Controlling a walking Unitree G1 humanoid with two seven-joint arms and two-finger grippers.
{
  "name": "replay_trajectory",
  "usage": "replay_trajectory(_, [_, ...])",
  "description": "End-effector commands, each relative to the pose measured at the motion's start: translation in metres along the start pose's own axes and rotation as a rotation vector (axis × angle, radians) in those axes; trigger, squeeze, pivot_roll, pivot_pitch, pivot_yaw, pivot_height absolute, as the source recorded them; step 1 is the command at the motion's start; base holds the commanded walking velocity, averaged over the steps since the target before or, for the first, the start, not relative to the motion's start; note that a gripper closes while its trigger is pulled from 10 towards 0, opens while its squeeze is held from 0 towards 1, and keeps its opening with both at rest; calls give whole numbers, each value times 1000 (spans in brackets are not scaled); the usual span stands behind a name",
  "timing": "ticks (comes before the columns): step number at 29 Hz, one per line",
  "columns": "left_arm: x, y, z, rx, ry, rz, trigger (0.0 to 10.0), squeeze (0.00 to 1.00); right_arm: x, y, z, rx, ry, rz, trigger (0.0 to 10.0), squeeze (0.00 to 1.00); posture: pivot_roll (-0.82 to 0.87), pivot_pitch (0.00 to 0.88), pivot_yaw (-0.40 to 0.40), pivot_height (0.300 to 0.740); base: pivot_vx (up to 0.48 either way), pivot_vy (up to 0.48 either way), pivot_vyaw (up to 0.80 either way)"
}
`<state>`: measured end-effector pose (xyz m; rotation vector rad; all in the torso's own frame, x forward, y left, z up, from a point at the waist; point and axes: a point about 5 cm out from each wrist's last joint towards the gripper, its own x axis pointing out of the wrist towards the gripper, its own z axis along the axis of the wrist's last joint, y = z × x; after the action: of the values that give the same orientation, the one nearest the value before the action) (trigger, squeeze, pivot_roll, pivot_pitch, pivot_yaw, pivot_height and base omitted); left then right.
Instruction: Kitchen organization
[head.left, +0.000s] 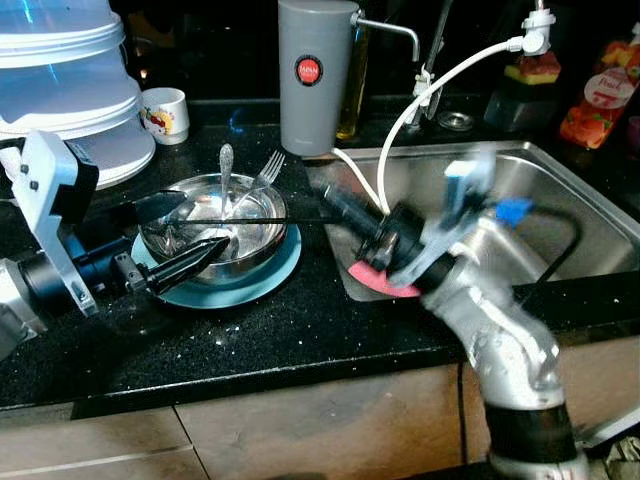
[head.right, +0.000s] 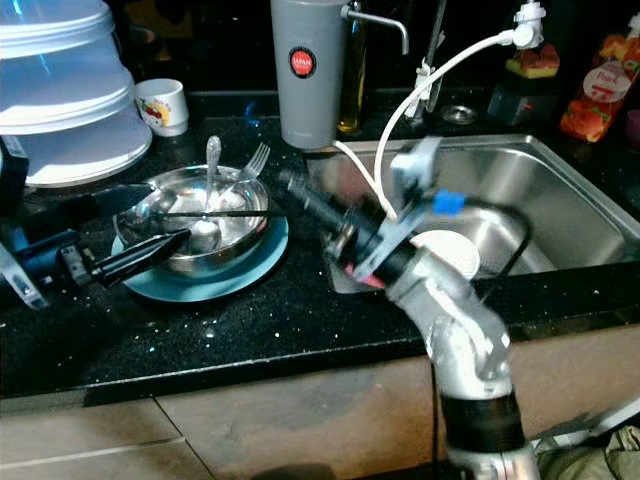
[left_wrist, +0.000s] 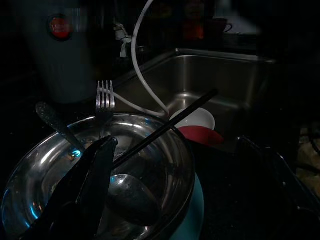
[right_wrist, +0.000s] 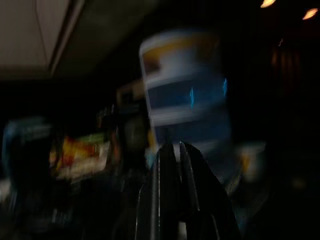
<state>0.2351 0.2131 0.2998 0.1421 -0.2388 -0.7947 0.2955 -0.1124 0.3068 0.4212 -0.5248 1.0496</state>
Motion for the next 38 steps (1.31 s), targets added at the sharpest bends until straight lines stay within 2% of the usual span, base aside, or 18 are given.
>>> replay_trajectory(1, [1, -2, 1, -1, 6, -16, 10000, 0, -4, -9, 5, 41, -41, -52, 0, 0, 60, 98, -36, 740, 0, 0, 0])
replay_trajectory(2, [1, -2, 1, -1, 6, -16, 10000, 0, -4, -9, 5, 41, -41, -52, 0, 0, 60, 98, -36, 740, 0, 0, 0])
replay_trajectory(5, [3, -3, 1, -6, -6, -27, 10000, 0, -8, -39, 38, 22, -197, -224, 0, 0, 60, 95, -35, 740, 0, 0, 0])
replay_trajectory(8, [5, -4, 1, -11, -12, -33, 10000, 0, -10, -44, 42, 2, -204, -257, 0, 0, 60, 94, -34, 740, 0, 0, 0])
replay_trajectory(11, [25, -17, -4, -40, -44, -93, 10000, 0, -23, -74, 47, -224, -61, -481, 0, 0, 55, 91, -31, 740, 0, 0, 0])
replay_trajectory(13, [36, -21, -6, -52, -66, -97, 10000, 0, -29, -87, 47, -339, 23, -589, 0, 0, 51, 89, -28, 740, 0, 0, 0])
replay_trajectory(15, [50, -26, -7, -57, -94, -109, 10000, 0, -35, -96, 49, -354, 26, -665, 0, 0, 50, 90, -28, 740, 0, 0, 0])
replay_trajectory(17, [56, -29, -7, -60, -107, -122, 10000, 0, -37, -98, 49, -355, 20, -686, 0, 0, 50, 90, -28, 740, 0, 0, 0])
replay_trajectory(18, [67, -34, -4, -78, -137, -153, 10000, 0, -40, -101, 46, -395, 51, -720, 0, 0, 50, 90, -28, 740, 0, 0, 0])
replay_trajectory(22, [81, -45, -1, -98, -162, -215, 10000, 0, -44, -104, 38, -470, 113, -754, 0, 0, 48, 80, -15, 740, 0, 0, 0])
replay_trajectory(24, [91, -55, -5, -103, -138, -276, 10000, 0, -48, -104, 24, -519, 184, -745, 0, 0, 45, 78, -10, 740, 0, 0, 0])
replay_trajectory(25, [91, -55, -5, -103, -138, -276, 10000, 0, -48, -104, 24, -519, 184, -745, 0, 0, 45, 78, -10, 740, 0, 0, 0])
replay_trajectory(26, [92, -56, -9, -105, -111, -267, 10000, 0, -50, -105, 15, -511, 240, -729, 824, 0, 43, 77, -7, 740, 0, 0, 0])
replay_trajectory(28, [92, -55, -14, -101, -73, -249, 10000, 0, -53, -107, 2, -494, 329, -705, 902, 0, 43, 77, -7, 740, 0, 0, 0])
replay_trajectory(29, [91, -53, -25, -76, -7, -218, 10000, 0, -60, -107, -14, -481, 416, -690, 1137, 0, 45, 75, -10, 740, 0, 0, 0])
replay_trajectory(33, [88, -51, -35, -45, 59, -190, 10000, 0, -64, -108, -24, -485, 473, -683, 1020, 0, 50, 73, -11, 740, 0, 0, 0])
replay_trajectory(37, [86, -50, -42, -22, 94, -162, 10000, 0, -65, -108, -34, -577, 533, -655, 1176, 0, 53, 72, -13, 740, 0, 0, 0])
replay_trajectory(38, [86, -49, -43, -20, 98, -159, 10000, 0, -66, -108, -38, -583, 560, -650, 2078, 0, 54, 73, -15, 740, 0, 0, 0])
